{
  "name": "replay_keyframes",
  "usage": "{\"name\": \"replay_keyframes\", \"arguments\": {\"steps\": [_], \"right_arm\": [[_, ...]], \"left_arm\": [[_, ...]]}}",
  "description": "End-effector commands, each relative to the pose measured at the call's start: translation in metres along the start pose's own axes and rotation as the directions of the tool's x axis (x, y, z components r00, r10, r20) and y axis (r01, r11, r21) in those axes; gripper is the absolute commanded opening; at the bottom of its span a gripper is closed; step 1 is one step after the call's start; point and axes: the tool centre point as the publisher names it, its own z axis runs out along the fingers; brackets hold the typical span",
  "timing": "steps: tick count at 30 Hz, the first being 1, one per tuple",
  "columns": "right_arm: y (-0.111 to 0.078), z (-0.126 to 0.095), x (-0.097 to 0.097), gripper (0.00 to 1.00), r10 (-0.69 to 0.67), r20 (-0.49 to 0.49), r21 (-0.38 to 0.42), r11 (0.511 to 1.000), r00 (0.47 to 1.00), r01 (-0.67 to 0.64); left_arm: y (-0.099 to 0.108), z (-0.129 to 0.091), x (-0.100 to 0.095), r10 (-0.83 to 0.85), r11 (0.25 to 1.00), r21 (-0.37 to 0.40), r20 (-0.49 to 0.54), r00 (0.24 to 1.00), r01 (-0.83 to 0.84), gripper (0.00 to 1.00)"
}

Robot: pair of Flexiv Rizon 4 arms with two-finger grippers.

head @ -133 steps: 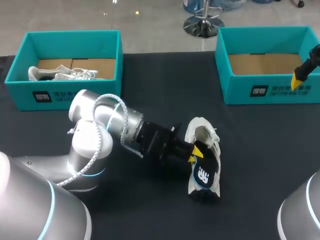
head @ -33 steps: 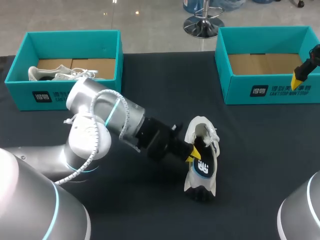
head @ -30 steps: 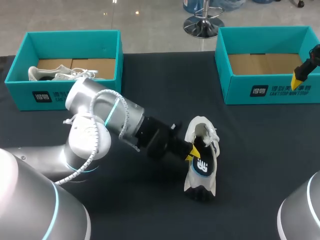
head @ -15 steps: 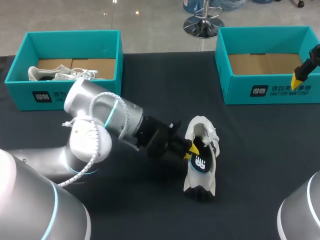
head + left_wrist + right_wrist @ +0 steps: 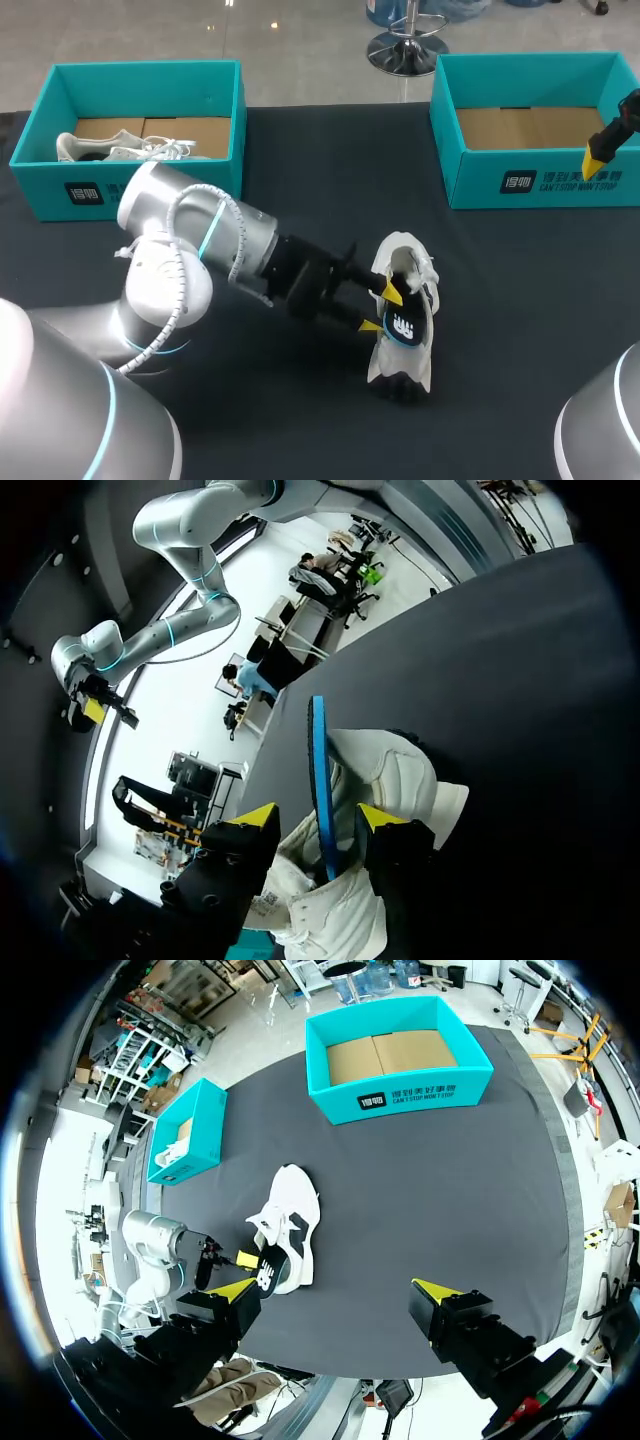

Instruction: Take the shoe out of the shoebox, open the shoe tongue, remove and reinsert the insole, then place the shoe into the shoebox

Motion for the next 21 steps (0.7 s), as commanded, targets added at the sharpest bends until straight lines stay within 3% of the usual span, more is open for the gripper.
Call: {"name": "replay_keyframes", "arguments": {"steps": [1, 4, 5, 6, 7, 21], "right_arm": [[0.003, 0.000, 0.001, 1.00, 0.000, 0.002, 0.006, 1.000, 1.000, 0.000], [0.003, 0.000, 0.001, 1.00, 0.000, 0.002, 0.006, 1.000, 1.000, 0.000], [0.003, 0.000, 0.001, 1.00, 0.000, 0.002, 0.006, 1.000, 1.000, 0.000], [0.003, 0.000, 0.001, 1.00, 0.000, 0.002, 0.006, 1.000, 1.000, 0.000], [0.003, 0.000, 0.001, 1.00, 0.000, 0.002, 0.006, 1.000, 1.000, 0.000], [0.003, 0.000, 0.001, 1.00, 0.000, 0.002, 0.006, 1.000, 1.000, 0.000]], "left_arm": [[-0.004, 0.008, -0.002, -0.004, 1.000, -0.001, 0.003, 1.000, 0.004, 0.43], [-0.004, 0.011, -0.003, -0.004, 1.000, 0.004, 0.000, 1.000, 0.004, 0.17], [-0.004, 0.012, -0.003, -0.001, 1.000, 0.004, -0.003, 1.000, 0.001, 0.16], [-0.003, 0.013, -0.003, 0.000, 1.000, 0.004, -0.004, 1.000, 0.000, 0.04], [-0.002, 0.014, -0.002, 0.001, 1.000, 0.004, -0.005, 1.000, -0.001, 0.00], [0.015, 0.014, 0.005, 0.005, 1.000, -0.013, -0.030, 1.000, -0.005, 0.03]]}}
